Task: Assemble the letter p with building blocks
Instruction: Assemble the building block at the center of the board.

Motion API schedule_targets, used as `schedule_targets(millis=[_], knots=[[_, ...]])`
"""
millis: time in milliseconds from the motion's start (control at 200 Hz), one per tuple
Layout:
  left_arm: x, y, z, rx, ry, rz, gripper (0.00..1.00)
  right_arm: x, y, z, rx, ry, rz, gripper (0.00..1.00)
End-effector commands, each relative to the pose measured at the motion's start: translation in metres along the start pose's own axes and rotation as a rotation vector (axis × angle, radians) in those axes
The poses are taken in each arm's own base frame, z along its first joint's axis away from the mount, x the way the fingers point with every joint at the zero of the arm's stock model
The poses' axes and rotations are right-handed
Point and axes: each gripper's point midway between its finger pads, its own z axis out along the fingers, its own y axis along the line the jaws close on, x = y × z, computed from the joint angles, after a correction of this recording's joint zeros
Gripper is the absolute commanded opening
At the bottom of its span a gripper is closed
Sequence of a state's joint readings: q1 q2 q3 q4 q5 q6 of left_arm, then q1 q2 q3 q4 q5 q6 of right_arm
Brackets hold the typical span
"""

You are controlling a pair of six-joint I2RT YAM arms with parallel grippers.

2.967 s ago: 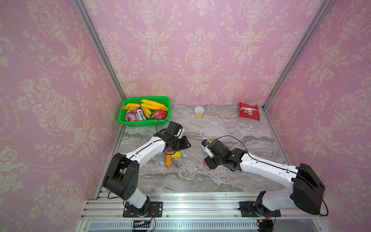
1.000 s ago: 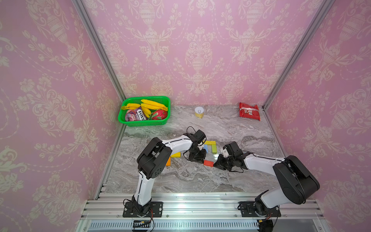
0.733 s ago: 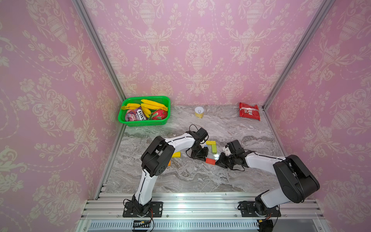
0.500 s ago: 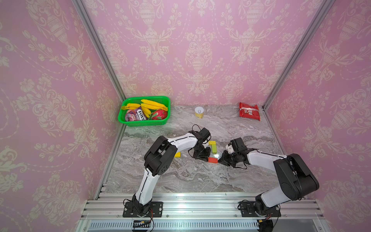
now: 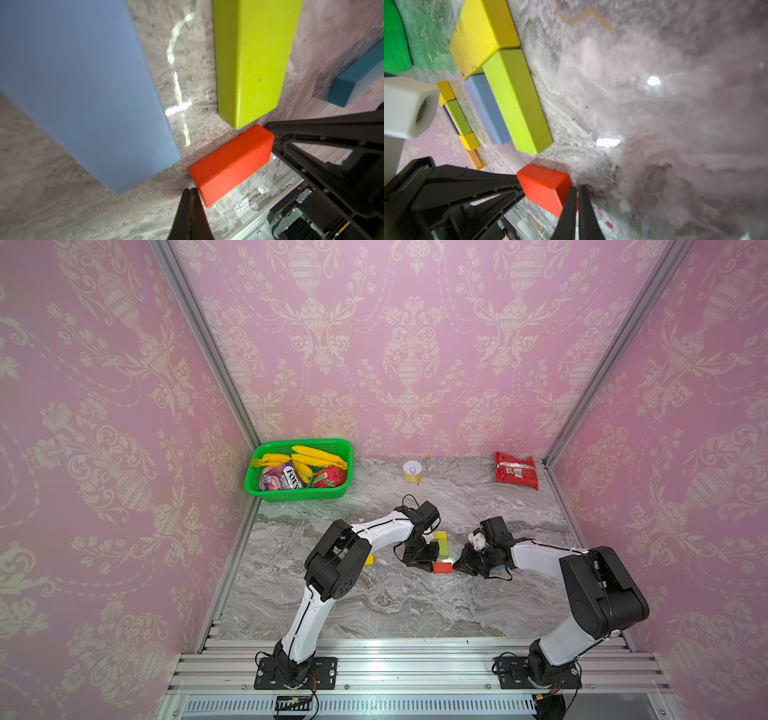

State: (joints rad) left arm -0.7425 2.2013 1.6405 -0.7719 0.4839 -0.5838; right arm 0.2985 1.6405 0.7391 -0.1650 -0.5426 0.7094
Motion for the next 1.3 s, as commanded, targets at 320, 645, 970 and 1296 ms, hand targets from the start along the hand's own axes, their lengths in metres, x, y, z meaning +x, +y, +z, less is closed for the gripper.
schedule_targets(millis=[320,645,970,1296], knots=[[-0.012,-0.006,0.003,-0.009,-0.013,0.021,0.00,0.000,-0.002,0.006,0.007,0.030,-0.003,0.09],[-0.021,-0.003,0.003,-0.022,-0.032,-0.009,0.00,0.000,-0.003,0.010,0.005,0.038,0.005,0.09],[-0.029,0.000,0.002,-0.022,-0.060,-0.037,0.00,-0.002,-0.002,0.010,0.006,0.035,0.007,0.09],[-0.035,-0.001,0.001,-0.011,-0.076,-0.049,0.00,-0.002,-0.003,0.009,0.010,0.034,0.011,0.09]])
